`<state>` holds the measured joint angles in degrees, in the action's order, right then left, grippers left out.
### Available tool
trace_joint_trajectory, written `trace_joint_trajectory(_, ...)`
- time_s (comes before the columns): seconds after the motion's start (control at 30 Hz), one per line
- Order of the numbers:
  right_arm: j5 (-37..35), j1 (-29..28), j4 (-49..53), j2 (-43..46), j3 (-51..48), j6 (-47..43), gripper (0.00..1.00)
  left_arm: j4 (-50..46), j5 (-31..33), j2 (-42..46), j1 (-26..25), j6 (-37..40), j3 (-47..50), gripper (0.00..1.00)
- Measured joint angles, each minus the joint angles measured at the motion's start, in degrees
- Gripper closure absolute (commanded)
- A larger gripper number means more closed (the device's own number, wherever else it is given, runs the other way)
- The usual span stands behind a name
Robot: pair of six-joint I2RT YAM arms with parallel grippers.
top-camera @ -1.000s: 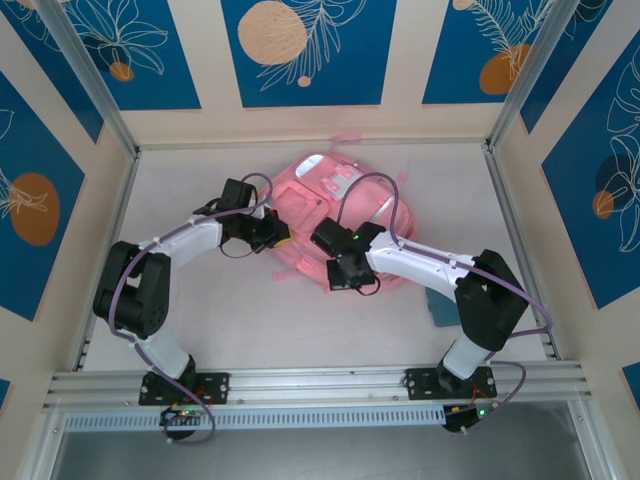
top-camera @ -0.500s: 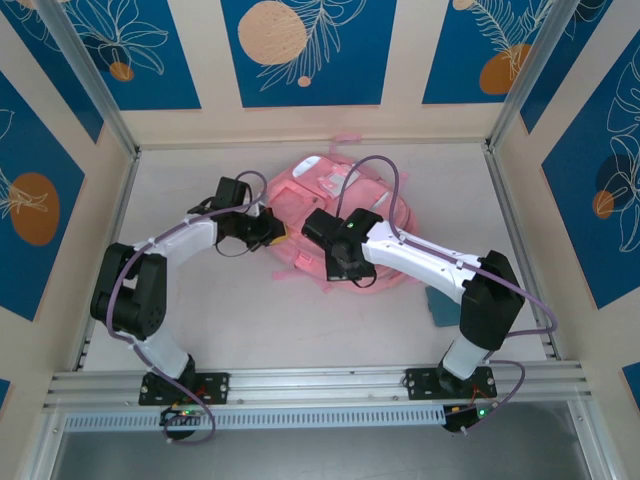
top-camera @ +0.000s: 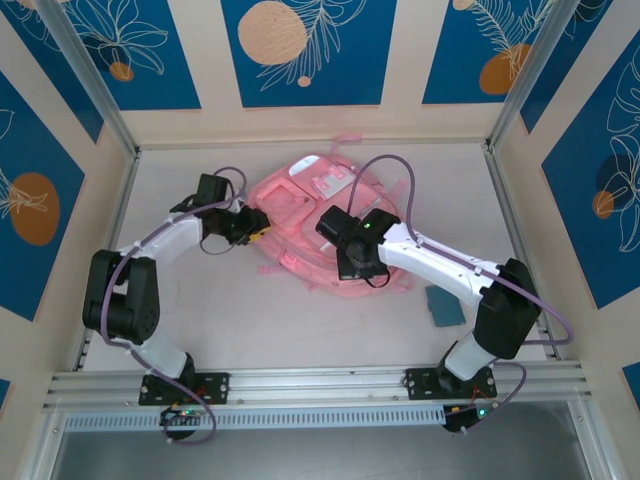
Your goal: Pack the student bag
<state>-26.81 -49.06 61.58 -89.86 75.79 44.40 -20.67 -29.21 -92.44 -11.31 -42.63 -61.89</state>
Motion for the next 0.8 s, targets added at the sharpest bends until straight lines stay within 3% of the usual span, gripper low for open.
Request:
trace_joint_trajectory(0.13, 5.18, -2.21, -4.68, -3.67, 3.54, -4.35, 1.0, -4.81, 3.74, 5.18, 3.48, 0.22, 0.17, 0.46)
trace_joint_trajectory(0.4, 13.9, -6.45, -17.79, -19.19, 17.66, -8.81, 1.0, -10.08, 3.32, 15.74, 7.5, -1.27, 5.73, 0.41)
trace_joint_trajectory(0.8, 19.67, -6.38, -24.37, -23.71, 21.49, -9.53, 1.0, -3.61, -5.35, 17.94, 7.54, -11.21, 13.46, 0.61)
